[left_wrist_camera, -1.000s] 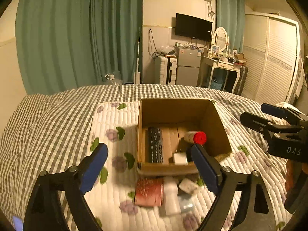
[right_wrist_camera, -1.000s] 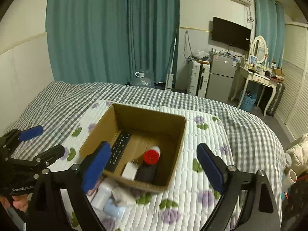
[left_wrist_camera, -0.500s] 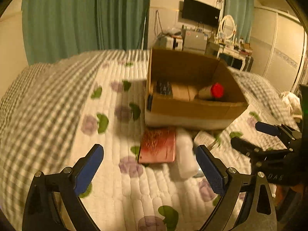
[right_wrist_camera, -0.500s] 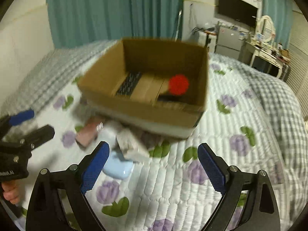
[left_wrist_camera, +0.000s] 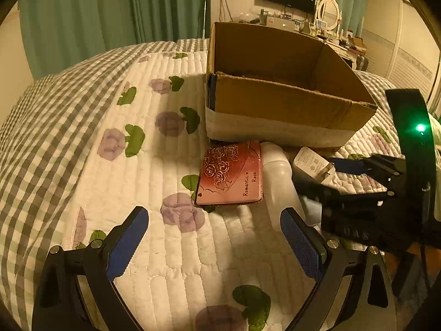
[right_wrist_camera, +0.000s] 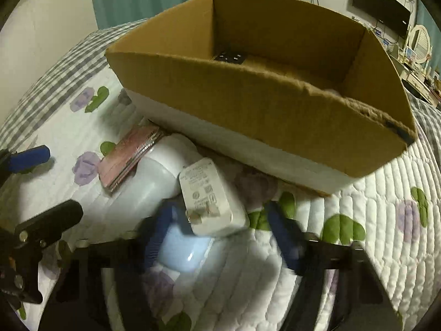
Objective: Organize rigid objects
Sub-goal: 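Grasp the white plug adapter with the right tool while the left tool grasps the white cylinder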
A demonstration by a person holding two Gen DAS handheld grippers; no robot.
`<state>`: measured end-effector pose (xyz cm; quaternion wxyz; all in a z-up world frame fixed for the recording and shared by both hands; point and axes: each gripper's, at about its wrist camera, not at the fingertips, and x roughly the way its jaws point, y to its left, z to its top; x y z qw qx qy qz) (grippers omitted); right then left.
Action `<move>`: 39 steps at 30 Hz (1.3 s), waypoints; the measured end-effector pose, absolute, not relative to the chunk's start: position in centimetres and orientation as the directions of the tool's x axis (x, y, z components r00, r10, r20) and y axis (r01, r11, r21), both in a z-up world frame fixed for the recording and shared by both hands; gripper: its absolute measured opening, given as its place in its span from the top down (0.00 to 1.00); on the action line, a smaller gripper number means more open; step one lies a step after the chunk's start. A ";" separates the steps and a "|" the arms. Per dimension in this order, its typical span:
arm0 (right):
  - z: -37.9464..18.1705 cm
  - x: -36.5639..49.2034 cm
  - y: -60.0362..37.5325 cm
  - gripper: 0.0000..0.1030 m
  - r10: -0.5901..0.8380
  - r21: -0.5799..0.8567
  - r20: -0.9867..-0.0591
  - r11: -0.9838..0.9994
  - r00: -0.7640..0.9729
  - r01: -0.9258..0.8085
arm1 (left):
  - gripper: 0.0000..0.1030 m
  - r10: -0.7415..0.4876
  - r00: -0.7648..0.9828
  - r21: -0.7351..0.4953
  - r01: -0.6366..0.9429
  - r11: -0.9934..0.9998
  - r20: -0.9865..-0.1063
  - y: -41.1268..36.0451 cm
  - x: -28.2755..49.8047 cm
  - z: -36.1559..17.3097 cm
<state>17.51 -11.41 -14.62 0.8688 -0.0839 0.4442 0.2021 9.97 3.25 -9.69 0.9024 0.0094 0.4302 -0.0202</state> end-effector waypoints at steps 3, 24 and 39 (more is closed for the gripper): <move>-14.1 17.2 -11.9 0.68 0.278 0.029 -0.795 0.905 0.539 -0.424 | 0.05 -0.028 0.629 0.010 0.056 0.998 -0.777 2.4 10.0 -9.2; -11.1 15.1 -17.8 0.73 0.247 0.081 -0.767 0.953 0.592 -0.292 | 0.38 -0.203 0.456 -0.222 0.012 0.975 -0.866 -1.6 15.4 -13.4; -10.6 14.1 -17.5 0.73 0.224 0.048 -0.762 0.955 0.608 -0.293 | 0.69 -0.189 0.510 -0.186 0.056 0.981 -0.839 -1.8 11.6 -10.1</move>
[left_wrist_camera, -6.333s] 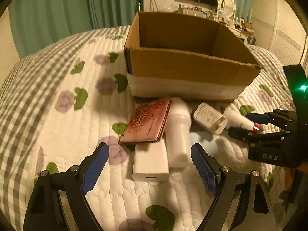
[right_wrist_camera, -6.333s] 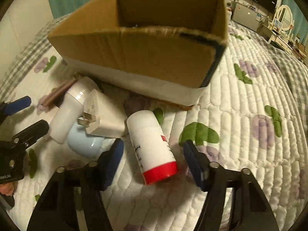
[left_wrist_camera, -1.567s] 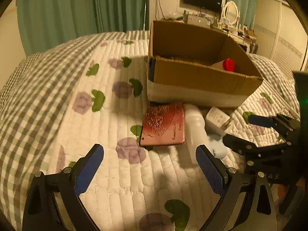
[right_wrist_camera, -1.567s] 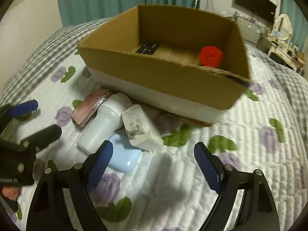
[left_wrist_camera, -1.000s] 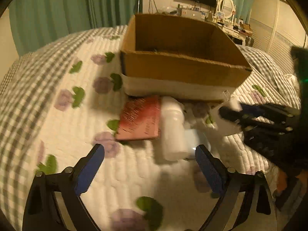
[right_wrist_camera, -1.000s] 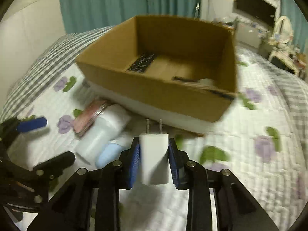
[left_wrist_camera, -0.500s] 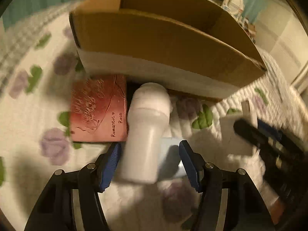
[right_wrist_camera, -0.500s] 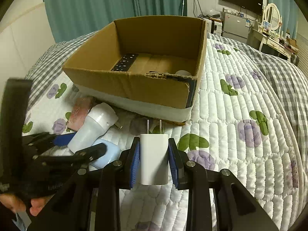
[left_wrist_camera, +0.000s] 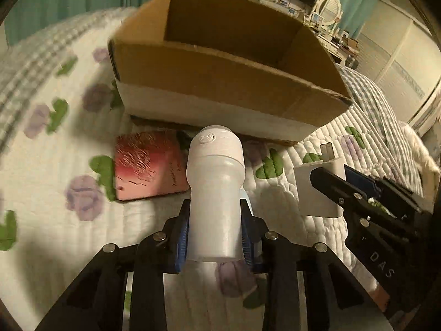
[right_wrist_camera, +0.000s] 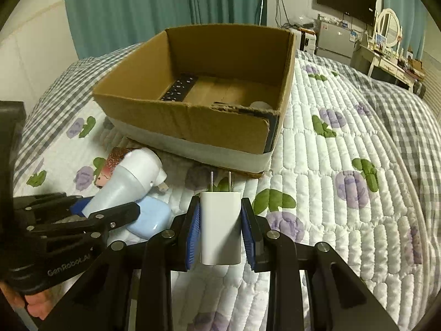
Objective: Organize rigid objects
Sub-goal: 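Grasp the white plug adapter with the right tool while the left tool grasps the white cylinder, then lower the plug adapter and white cylinder into the box while both tools release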
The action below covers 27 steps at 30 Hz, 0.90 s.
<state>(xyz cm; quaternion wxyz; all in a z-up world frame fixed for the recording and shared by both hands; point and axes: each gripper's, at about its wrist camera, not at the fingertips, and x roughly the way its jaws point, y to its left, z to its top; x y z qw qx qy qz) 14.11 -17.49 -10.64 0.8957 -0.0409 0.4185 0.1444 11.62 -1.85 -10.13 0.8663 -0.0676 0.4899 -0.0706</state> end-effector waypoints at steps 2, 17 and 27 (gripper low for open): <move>-10.0 13.6 -17.3 0.73 0.226 0.039 -0.753 0.953 0.619 -0.300 | 0.69 -0.148 0.546 -0.133 0.068 0.989 -0.824 -2.0 10.6 -8.8; 2.1 12.1 -17.6 0.73 0.218 -0.053 -0.605 0.948 0.766 -0.312 | 0.69 -0.082 0.745 -0.006 0.105 0.994 -0.662 -2.5 11.8 2.4; 7.0 18.2 -17.7 0.73 0.239 -0.042 -0.521 0.952 0.819 -0.304 | 0.69 -0.065 0.793 0.022 0.099 0.995 -0.606 -3.2 20.3 4.3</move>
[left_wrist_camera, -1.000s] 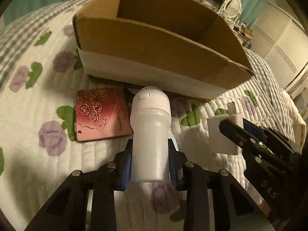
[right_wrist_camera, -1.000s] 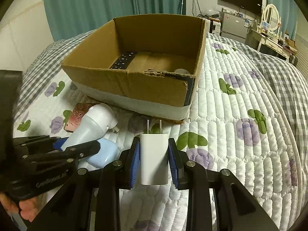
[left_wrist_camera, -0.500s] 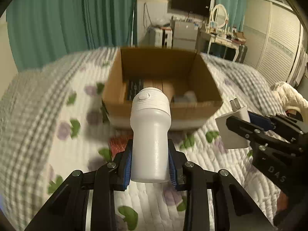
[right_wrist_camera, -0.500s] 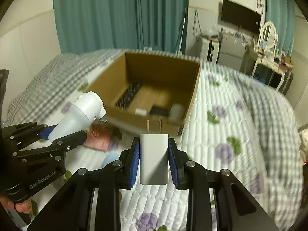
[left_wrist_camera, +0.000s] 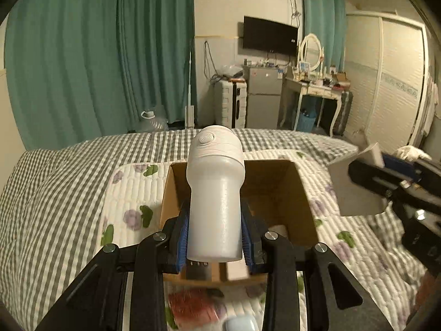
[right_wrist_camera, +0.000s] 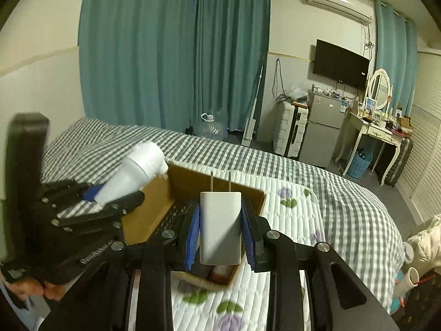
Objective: Organize rigid objects
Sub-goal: 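Lower the plug adapter and white cylinder into the box while both tools release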
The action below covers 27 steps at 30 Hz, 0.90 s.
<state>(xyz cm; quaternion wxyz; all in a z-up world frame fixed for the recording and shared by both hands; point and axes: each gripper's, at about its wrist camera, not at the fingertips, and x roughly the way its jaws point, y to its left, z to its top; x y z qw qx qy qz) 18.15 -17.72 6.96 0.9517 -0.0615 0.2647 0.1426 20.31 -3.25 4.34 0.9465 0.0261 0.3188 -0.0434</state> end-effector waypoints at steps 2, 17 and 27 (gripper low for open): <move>6.3 19.7 -17.7 0.74 0.238 -0.036 -0.527 0.953 0.816 -0.301 | 0.69 -0.051 0.788 0.045 0.100 0.994 -0.613 -3.7 22.0 3.0; 0.2 24.2 -18.6 0.74 0.243 0.008 -0.595 0.955 0.766 -0.297 | 0.67 -0.027 0.736 0.060 0.091 0.994 -0.676 -4.9 25.4 -3.0; 1.7 24.7 -18.4 0.73 0.255 0.029 -0.576 0.956 0.777 -0.292 | 0.67 -0.012 0.781 0.041 0.048 0.998 -0.624 -2.3 23.0 1.3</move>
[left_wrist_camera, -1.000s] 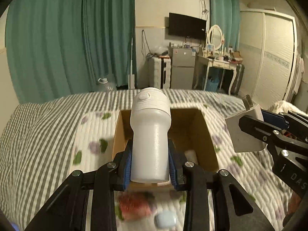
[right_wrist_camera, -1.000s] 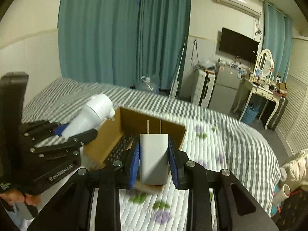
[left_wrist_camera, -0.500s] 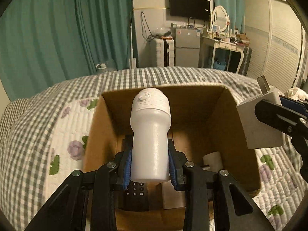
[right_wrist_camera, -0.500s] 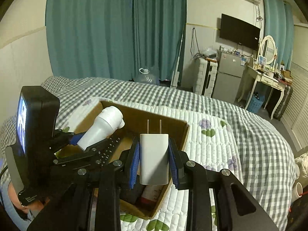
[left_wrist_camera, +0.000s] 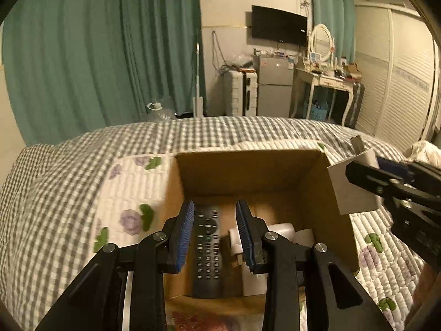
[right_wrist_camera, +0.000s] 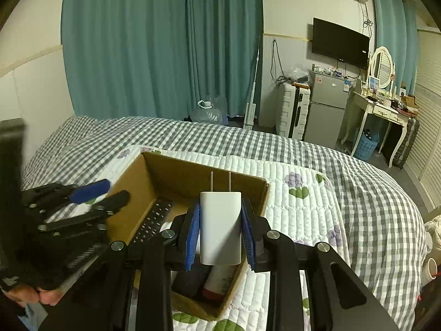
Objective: Organize rigid objects
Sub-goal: 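Lower the plug adapter and white cylinder into the box while both tools release, then grasp the light blue earbud case with the right tool while the left tool grasps the rose card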
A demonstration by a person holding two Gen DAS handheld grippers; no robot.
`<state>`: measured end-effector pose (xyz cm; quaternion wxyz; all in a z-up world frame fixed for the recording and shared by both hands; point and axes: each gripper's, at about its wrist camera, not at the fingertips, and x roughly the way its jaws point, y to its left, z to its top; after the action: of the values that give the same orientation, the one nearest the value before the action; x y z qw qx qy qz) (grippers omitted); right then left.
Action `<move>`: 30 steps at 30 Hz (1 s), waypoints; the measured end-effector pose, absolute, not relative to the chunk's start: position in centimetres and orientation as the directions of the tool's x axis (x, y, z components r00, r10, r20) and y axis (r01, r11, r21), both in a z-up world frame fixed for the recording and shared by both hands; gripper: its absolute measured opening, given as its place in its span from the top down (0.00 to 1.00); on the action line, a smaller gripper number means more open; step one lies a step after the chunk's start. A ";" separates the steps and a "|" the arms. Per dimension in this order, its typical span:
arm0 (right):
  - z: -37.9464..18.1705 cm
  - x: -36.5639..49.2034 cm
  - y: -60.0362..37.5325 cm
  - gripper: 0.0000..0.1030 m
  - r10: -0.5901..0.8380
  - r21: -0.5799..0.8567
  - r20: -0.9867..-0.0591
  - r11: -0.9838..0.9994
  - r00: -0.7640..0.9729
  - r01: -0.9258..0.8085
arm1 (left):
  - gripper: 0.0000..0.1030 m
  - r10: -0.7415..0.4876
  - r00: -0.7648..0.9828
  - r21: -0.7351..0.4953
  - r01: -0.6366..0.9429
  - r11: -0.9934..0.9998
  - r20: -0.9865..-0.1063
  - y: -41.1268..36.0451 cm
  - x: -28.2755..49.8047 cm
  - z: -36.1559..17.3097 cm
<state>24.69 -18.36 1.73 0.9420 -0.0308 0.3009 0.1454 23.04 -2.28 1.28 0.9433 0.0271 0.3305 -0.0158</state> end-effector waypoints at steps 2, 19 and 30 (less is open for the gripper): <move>1.5 25.1 -18.0 0.73 0.265 0.036 -0.578 0.953 0.772 -0.300 | 0.67 0.003 0.787 0.043 0.030 0.999 -0.617 -1.1 22.7 1.8; -2.5 29.4 -15.5 0.41 0.207 0.013 -0.609 0.968 0.765 -0.252 | 0.67 0.035 0.774 0.023 -0.027 0.999 -0.632 3.6 20.7 0.5; 6.1 19.2 -15.8 0.27 0.194 -0.053 -0.545 0.963 0.816 -0.264 | 0.32 0.042 0.777 0.022 -0.037 0.999 -0.628 3.6 13.1 4.5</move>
<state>19.21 -15.81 6.12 0.9507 -0.0629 0.2786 0.1206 13.07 3.59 4.51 0.9425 0.0044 0.3335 0.0209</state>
